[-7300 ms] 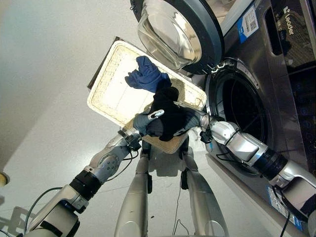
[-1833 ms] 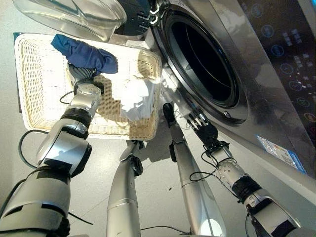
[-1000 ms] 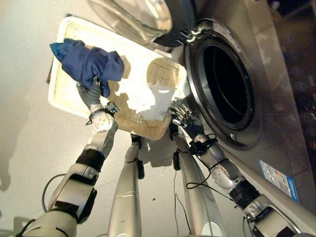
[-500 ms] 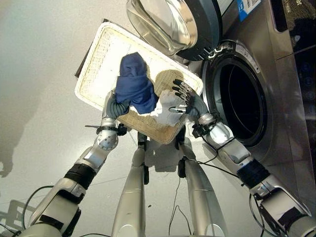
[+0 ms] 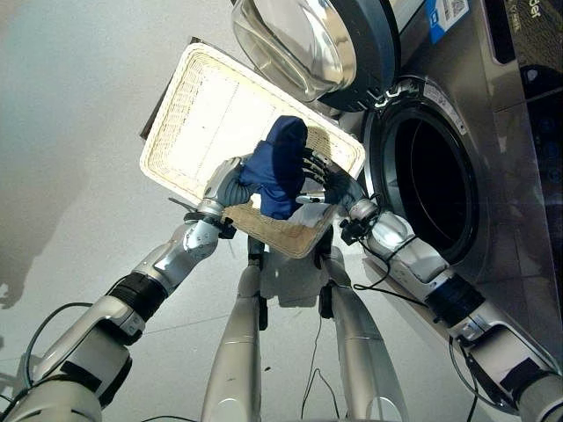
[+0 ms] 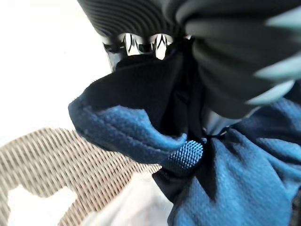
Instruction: Put the clothes into the washing machine.
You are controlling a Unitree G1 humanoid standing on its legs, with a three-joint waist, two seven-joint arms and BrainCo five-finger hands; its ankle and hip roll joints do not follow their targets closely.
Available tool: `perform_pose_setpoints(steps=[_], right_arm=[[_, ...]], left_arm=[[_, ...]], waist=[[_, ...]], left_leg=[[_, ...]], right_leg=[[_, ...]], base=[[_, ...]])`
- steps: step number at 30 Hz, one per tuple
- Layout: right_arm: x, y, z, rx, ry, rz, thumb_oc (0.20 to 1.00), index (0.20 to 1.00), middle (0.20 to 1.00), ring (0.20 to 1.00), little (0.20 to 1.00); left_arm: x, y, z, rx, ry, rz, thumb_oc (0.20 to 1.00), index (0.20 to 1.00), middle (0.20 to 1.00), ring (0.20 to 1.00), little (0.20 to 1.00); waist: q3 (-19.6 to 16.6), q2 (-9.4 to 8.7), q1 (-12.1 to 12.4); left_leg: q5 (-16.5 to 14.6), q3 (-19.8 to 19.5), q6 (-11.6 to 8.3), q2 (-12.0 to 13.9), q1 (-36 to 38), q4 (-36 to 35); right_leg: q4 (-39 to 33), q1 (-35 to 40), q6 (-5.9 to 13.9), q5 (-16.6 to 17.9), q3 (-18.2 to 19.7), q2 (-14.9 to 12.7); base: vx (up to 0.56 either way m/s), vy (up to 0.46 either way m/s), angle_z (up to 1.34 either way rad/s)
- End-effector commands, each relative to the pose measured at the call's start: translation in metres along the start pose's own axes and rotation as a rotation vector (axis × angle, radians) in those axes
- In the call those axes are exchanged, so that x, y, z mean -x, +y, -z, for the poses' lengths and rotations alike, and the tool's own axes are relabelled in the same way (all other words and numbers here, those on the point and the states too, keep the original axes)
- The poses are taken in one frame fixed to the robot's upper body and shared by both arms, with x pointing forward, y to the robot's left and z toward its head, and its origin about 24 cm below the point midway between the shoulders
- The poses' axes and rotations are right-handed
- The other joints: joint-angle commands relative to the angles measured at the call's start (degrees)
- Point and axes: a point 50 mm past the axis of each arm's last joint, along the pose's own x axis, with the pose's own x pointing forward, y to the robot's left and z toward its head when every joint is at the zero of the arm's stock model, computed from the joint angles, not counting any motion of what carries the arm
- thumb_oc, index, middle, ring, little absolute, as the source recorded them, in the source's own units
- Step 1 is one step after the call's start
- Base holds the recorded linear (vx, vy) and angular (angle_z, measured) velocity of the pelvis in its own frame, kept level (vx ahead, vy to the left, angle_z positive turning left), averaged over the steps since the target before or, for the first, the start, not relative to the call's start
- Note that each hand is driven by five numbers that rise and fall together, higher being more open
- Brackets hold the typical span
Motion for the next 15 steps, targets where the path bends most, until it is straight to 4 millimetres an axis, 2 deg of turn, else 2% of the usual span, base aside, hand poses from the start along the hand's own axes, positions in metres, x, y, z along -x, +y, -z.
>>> perform_pose_setpoints(steps=[1,2,5,12,14,15], right_arm=[[0.005,0.021,0.000,-0.141,0.019,-0.175,1.000,1.000,1.000,1.000,1.000],[0.005,0.029,0.006,-0.213,0.059,-0.230,1.000,1.000,1.000,1.000,1.000],[0.006,0.035,0.010,-0.272,0.086,-0.272,1.000,1.000,1.000,1.000,1.000],[0.007,0.041,0.017,-0.348,0.103,-0.287,1.000,1.000,1.000,1.000,1.000],[0.007,0.043,0.017,-0.363,0.104,-0.293,0.802,0.802,0.802,0.802,0.802],[0.007,0.044,0.017,-0.360,0.107,-0.292,0.382,0.382,0.382,0.382,0.382]], left_arm=[[-0.007,0.000,-0.036,0.028,-0.203,0.000,0.200,0.200,0.200,0.200,0.200],[-0.008,-0.002,-0.041,0.026,-0.226,0.026,0.200,0.200,0.200,0.200,0.200],[-0.009,-0.003,-0.046,0.022,-0.261,0.058,0.200,0.200,0.200,0.200,0.200],[-0.008,-0.011,-0.054,0.040,-0.300,0.133,0.200,0.200,0.200,0.200,0.200],[-0.007,-0.014,-0.056,0.048,-0.305,0.157,0.200,0.200,0.200,0.200,0.200],[-0.006,-0.017,-0.057,0.053,-0.311,0.174,0.200,0.200,0.200,0.200,0.200]], waist=[[-1.05,2.06,-0.60],[-1.05,1.96,-0.61],[-1.05,1.73,-0.63],[-1.05,1.60,-0.86],[-1.05,1.64,-0.96],[-1.05,1.65,-1.08]], left_leg=[[-2.90,4.22,1.32,-4.34,0.90,0.99],[-2.90,4.19,1.35,-4.33,1.13,0.83],[-2.63,4.30,1.33,-4.34,0.87,0.63],[-2.41,4.66,1.43,-4.40,1.16,-0.17],[-2.32,4.73,1.44,-4.45,1.20,-0.32],[-2.32,4.80,1.44,-4.45,0.95,-0.16]], right_leg=[[-3.59,3.40,4.58,-0.72,-1.73,1.63],[-3.69,3.51,4.70,-0.56,-1.76,1.59],[-4.18,3.26,4.89,0.07,-1.91,1.40],[-5.26,3.39,5.14,0.88,-1.80,1.42],[-5.50,3.44,5.17,1.08,-1.69,1.45],[-5.42,3.16,5.18,1.16,-1.53,1.48]], base=[[0.00,0.000,0.00],[0.00,0.000,0.00],[0.00,0.000,0.00],[0.00,0.000,0.00],[0.00,0.000,0.00],[0.00,0.000,0.00]])
